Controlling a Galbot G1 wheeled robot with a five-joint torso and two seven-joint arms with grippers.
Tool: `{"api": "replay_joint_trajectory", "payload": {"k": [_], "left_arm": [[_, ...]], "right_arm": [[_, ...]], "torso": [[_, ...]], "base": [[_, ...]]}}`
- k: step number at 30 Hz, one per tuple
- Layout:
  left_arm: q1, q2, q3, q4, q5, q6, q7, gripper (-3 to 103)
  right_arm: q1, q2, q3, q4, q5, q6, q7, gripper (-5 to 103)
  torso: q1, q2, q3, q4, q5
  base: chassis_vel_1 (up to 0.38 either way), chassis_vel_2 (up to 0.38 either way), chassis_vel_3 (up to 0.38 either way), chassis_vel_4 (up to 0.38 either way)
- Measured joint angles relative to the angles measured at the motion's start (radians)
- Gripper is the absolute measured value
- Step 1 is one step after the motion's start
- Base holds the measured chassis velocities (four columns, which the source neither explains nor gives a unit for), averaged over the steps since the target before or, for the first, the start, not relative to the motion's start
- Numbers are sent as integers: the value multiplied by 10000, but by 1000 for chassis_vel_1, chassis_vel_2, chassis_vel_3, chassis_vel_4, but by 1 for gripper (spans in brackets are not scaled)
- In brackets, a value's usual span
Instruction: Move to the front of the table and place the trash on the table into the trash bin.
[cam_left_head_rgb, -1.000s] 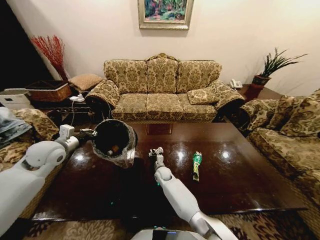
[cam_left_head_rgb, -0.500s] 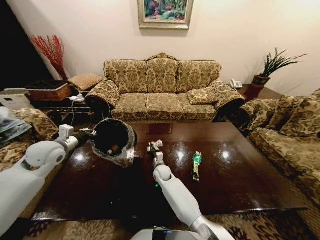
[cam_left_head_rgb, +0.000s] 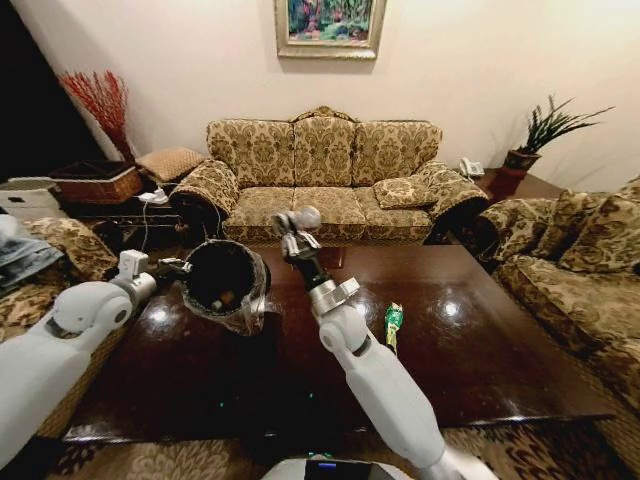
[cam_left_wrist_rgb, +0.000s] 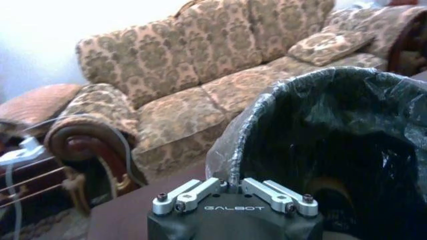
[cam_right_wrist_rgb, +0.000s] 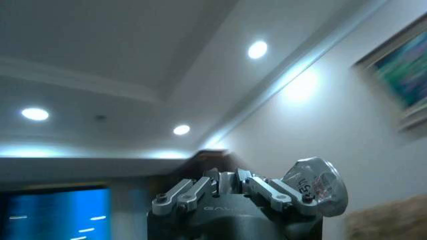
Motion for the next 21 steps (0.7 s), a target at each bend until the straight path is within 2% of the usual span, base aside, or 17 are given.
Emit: {"api": "replay_joint_trajectory", "payload": {"k": [2,9,11,14,17,18,20,21], "left_arm": [[12,15,0,-255,-192,-156,144,0],[24,49,-116,-498,-397,-290,296,0],[23,57,-152,-545,-416,-290,316,0],[21,60,-166,-546,-417,-290,317,0],[22,60,-175,-529,-411,-290,322,0],[22,60,-175,-529,-411,-290,322,0],[26,54,-186,-487,-386,-264,323,0],[26,54,-186,-487,-386,-264,323,0]], "right_arm": [[280,52,-516,-627,162,24,-633,15],[245,107,-1033,-1326,-169,-96,-1019,14],[165,87,-1089,-1429,-430,-146,-1179,24],[159,60,-1090,-1432,-499,-149,-1247,30],[109,-2,-1070,-1354,-521,-157,-1256,46],[109,-2,-1070,-1354,-521,-157,-1256,46],[-8,-31,-989,-1213,-518,-151,-1313,57],[-8,-31,-989,-1213,-518,-151,-1313,57]], "torso": [[0,0,0,2,1],[2,0,1,-6,1],[1,0,0,-2,0],[0,0,0,-1,0],[1,0,1,-2,0],[1,0,1,-2,0],[1,0,1,-3,0],[1,0,1,-3,0]], "base": [[0,0,0,0],[0,0,0,0],[0,0,0,0],[0,0,0,0],[0,0,0,0],[0,0,0,0],[0,0,0,0],[0,0,0,0]]}}
